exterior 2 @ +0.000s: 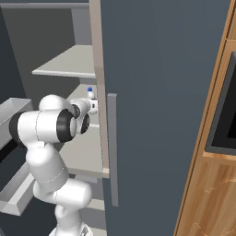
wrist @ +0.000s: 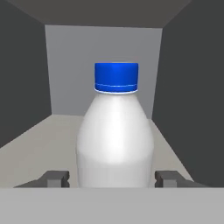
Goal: Take the bottled waters from the counter and place them in the freezer to freeze. Close the freezer door after placing the bottles.
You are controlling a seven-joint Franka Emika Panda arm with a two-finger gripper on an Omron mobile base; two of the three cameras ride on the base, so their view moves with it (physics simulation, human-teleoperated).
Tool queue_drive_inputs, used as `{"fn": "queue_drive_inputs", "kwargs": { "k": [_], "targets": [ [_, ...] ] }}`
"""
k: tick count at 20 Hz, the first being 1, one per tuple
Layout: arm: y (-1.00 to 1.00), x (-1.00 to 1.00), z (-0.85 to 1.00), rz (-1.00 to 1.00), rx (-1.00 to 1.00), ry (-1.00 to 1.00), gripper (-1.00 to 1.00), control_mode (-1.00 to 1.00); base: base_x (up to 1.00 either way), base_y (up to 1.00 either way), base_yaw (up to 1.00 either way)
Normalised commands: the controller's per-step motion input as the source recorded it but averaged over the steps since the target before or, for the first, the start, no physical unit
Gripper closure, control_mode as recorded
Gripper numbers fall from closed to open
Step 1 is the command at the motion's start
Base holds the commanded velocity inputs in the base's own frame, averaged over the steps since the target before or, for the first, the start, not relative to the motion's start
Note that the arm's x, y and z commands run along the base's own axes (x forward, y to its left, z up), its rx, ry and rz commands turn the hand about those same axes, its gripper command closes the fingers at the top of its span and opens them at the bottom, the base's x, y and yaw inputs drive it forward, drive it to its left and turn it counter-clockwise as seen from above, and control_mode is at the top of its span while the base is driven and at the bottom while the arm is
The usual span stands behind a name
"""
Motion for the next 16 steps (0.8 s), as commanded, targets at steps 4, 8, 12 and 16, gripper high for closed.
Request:
{"fn": "queue_drive_inputs", "kwargs": {
  "k": [4, 8, 12, 16],
  "targets": [
    [0.0, -0.17, 0.0, 0.0, 0.0, 0.0, -1.0, -1.0, 0.0, 0.0, 0.0],
    [0.0, -0.3, 0.0, -0.02, 0.0, 0.0, -1.0, -1.0, 0.0, 0.0, 0.0],
    [0.0, -0.46, 0.04, -0.03, 0.0, 0.0, -1.0, -1.0, 0.0, 0.0, 0.0],
    [0.0, -0.57, 0.2, -0.05, 0.0, 0.0, -1.0, -1.0, 0.0, 0.0, 0.0]
  ]
}}
